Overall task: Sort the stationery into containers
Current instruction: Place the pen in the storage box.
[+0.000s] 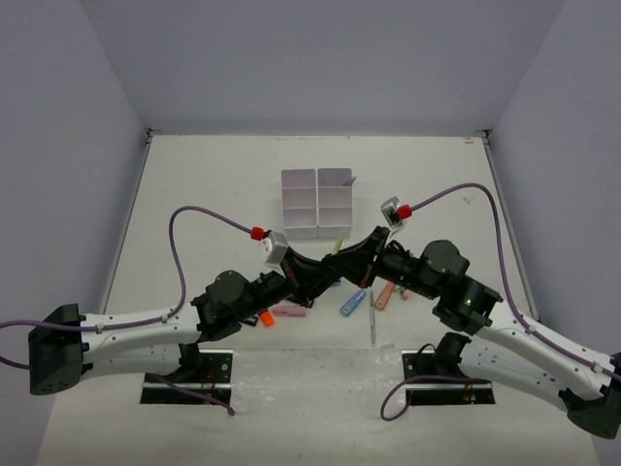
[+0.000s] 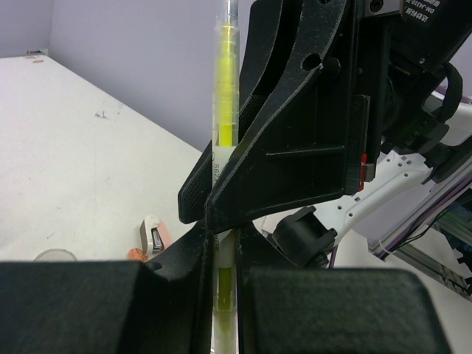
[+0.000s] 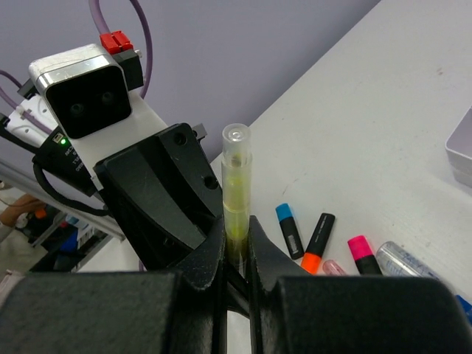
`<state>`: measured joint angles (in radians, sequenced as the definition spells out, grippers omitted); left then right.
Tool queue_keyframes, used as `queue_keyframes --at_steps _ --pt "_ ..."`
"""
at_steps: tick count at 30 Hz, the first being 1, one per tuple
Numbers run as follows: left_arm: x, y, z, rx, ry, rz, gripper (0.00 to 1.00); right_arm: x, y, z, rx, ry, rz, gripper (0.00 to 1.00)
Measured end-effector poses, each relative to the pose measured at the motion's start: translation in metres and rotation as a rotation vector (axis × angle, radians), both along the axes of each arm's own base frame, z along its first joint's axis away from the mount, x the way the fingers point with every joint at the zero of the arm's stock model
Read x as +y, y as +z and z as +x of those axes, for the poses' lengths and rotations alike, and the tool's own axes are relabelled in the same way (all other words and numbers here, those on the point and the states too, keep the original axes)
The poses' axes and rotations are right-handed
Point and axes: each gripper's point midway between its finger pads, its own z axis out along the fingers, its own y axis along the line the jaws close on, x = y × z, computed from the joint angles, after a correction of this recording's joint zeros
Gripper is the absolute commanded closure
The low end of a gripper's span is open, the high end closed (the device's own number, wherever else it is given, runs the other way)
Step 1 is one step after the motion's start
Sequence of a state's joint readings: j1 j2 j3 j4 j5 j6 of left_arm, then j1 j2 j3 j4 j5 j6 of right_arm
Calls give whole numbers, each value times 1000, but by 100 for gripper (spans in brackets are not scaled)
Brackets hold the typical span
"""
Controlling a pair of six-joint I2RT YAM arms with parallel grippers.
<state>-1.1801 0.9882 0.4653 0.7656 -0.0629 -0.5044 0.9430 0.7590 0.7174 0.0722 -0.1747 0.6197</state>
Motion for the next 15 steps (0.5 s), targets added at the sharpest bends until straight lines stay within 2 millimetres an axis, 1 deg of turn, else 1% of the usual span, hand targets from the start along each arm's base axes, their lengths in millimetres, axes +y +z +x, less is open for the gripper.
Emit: queue_keyframes --at_steps 1,2,3,4,5,6,7,9,11,13,15 --pt "-1 0 1 1 1 2 90 -1 0 1 0 -12 1 100" --pt "-2 1 1 1 3 2 90 -2 0 3 1 -25 1 100" --pt "-2 0 2 2 6 5 70 -2 0 4 1 -32 0 100" --pt "-2 -2 3 4 9 8 39 -3 -1 5 3 -41 -4 100" --pt "-2 -4 4 9 14 14 19 -4 -2 9 0 -63 -10 100" --pt "-2 -8 6 13 24 30 5 -6 -2 15 -5 -96 -14 100" --pt "-2 -13 8 22 34 46 0 -7 0 23 -11 -132 -18 100" --pt "-2 -28 14 58 68 92 0 -12 6 42 -28 -218 -25 100" --pt "2 -47 23 106 123 157 0 -19 11 64 -47 -308 -44 100" --pt "8 -69 32 168 190 239 0 -25 19 89 -70 -389 -60 100" --pt "17 -90 39 227 256 314 0 -32 21 119 -84 -471 -81 100"
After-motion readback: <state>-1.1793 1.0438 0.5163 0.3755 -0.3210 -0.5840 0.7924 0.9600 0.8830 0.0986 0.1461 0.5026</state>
